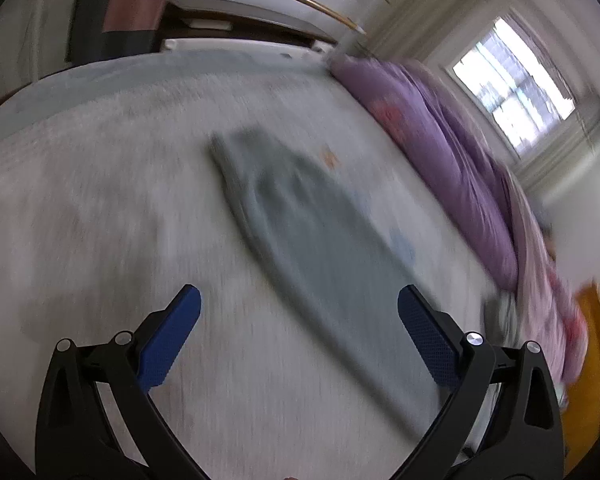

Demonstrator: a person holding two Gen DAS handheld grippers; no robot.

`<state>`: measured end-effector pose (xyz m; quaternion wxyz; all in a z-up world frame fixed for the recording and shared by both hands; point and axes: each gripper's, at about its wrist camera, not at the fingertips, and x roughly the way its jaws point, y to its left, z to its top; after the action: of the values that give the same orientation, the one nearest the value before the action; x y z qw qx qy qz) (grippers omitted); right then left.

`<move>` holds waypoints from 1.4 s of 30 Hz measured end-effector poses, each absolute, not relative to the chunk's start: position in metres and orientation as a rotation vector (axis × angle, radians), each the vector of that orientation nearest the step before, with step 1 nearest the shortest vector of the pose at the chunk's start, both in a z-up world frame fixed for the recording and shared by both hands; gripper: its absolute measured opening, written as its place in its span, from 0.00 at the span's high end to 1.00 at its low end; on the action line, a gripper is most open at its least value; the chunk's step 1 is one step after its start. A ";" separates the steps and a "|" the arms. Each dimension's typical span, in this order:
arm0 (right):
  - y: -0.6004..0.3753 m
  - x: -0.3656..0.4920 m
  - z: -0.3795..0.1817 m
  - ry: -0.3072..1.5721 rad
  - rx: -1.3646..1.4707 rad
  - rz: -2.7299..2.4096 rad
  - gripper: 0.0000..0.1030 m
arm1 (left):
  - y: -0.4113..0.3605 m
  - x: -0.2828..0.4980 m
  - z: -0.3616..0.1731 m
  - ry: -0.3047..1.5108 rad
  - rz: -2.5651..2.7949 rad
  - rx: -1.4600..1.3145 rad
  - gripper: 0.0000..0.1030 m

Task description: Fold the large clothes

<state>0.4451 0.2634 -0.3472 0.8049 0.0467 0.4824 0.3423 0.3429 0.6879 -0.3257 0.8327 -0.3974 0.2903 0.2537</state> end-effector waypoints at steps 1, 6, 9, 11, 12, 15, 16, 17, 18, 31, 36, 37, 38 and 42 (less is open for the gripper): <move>0.267 0.451 -0.349 1.034 0.109 0.733 0.99 | 0.698 0.349 -0.327 0.603 0.538 -0.859 0.05; 0.273 0.474 -0.377 1.134 0.149 0.743 0.99 | 0.739 0.363 -0.343 0.530 0.530 -1.061 0.05; 0.266 0.474 -0.382 1.112 0.172 0.778 1.00 | 0.755 0.368 -0.363 0.542 0.528 -1.145 0.05; 0.262 0.473 -0.383 1.106 0.180 0.793 1.00 | 0.760 0.371 -0.365 0.522 0.520 -1.124 0.05; 0.260 0.474 -0.384 1.106 0.190 0.802 1.00 | 0.763 0.373 -0.365 0.512 0.508 -1.116 0.06; 0.253 0.476 -0.388 1.112 0.234 0.821 1.00 | 0.767 0.377 -0.365 0.499 0.521 -1.100 0.24; 0.251 0.474 -0.389 1.104 0.237 0.826 1.00 | 0.767 0.379 -0.365 0.495 0.523 -1.099 0.24; 0.249 0.472 -0.390 1.092 0.237 0.830 1.00 | 0.768 0.382 -0.368 0.506 0.527 -1.099 0.25; 0.248 0.471 -0.390 1.083 0.235 0.830 1.00 | 0.768 0.385 -0.369 0.517 0.533 -1.083 0.26; 0.251 0.465 -0.395 1.054 0.227 0.826 1.00 | 0.719 0.381 -0.326 0.542 0.549 -0.768 0.86; 0.258 0.467 -0.391 1.064 0.189 0.806 1.00 | 0.654 0.377 -0.252 0.449 0.381 -0.649 0.86; 0.261 0.468 -0.389 1.069 0.191 0.805 1.00 | 0.634 0.378 -0.233 0.422 0.327 -0.635 0.86; 0.261 0.470 -0.386 1.079 0.211 0.809 1.00 | 0.621 0.380 -0.221 0.411 0.296 -0.621 0.86; 0.233 0.479 -0.365 1.091 0.337 0.802 0.98 | 0.546 0.396 -0.175 0.391 0.175 -0.525 0.86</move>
<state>0.4787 0.2327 -0.3655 0.7663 0.1553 0.5024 0.3692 0.3958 0.5463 -0.1745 0.9431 -0.2576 0.1917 0.0860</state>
